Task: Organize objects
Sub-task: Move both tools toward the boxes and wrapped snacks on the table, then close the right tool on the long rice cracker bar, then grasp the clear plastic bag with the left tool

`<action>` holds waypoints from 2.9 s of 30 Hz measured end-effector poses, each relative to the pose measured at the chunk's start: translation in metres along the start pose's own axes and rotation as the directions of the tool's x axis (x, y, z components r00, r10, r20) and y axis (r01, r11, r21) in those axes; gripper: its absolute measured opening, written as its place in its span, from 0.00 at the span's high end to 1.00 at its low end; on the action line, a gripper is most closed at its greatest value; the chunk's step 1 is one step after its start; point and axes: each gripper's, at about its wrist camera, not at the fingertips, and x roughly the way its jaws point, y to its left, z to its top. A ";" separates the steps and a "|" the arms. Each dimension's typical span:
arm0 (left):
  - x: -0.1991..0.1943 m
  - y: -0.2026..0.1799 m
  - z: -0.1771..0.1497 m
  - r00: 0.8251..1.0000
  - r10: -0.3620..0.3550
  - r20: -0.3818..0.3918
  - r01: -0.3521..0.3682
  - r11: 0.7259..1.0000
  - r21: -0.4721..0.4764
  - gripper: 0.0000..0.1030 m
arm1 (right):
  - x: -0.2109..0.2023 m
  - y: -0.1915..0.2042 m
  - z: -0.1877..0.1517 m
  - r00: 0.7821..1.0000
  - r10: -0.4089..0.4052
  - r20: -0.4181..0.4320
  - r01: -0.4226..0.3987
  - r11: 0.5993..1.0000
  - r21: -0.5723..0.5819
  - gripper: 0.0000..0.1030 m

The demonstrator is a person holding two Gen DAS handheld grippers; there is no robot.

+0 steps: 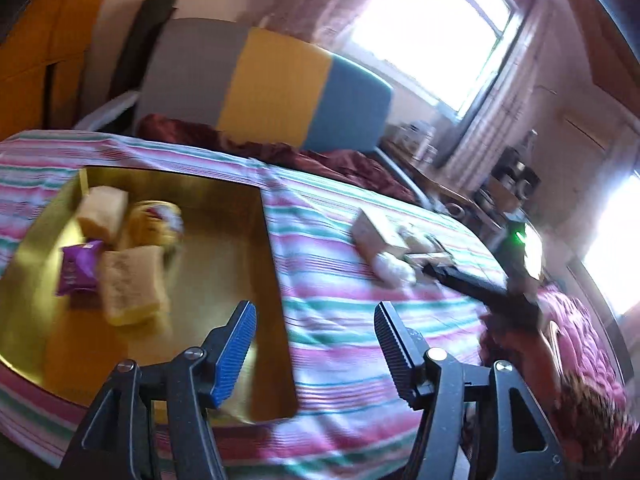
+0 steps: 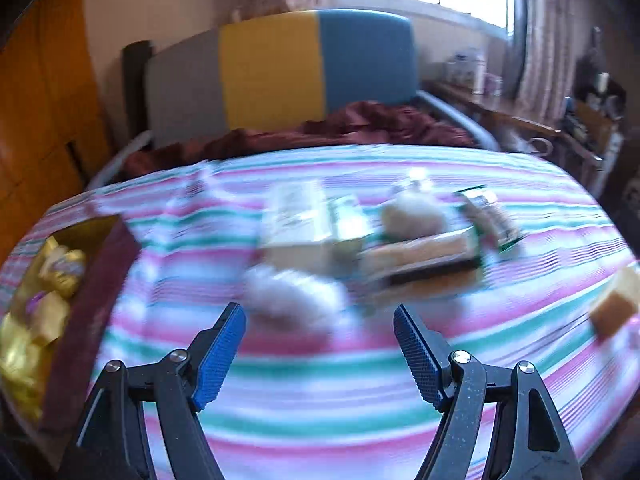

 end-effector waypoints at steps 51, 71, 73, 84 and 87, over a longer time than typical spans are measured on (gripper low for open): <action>0.079 -0.097 -0.018 0.979 -0.028 -0.200 0.066 0.980 0.187 0.39 | 0.054 -0.072 -0.019 0.937 0.152 -0.315 -0.217 0.959 -0.184 0.53; 0.244 -0.136 0.028 0.964 -0.020 -0.264 0.106 0.943 0.315 0.38 | 0.053 -0.093 -0.015 0.952 0.091 -0.293 -0.126 0.987 -0.104 0.53; 0.238 -0.138 0.021 0.946 -0.115 -0.302 0.206 0.935 0.288 0.38 | 0.054 -0.099 -0.014 0.952 0.073 -0.298 -0.105 0.990 -0.091 0.53; 0.220 -0.146 0.011 0.977 -0.012 -0.214 0.084 0.939 0.332 0.35 | 0.054 -0.128 -0.006 0.948 0.047 -0.315 -0.045 0.999 0.013 0.53; 0.239 -0.155 0.018 0.971 -0.005 -0.240 0.099 0.920 0.380 0.35 | 0.052 -0.131 -0.006 0.948 0.046 -0.315 -0.046 0.999 0.009 0.53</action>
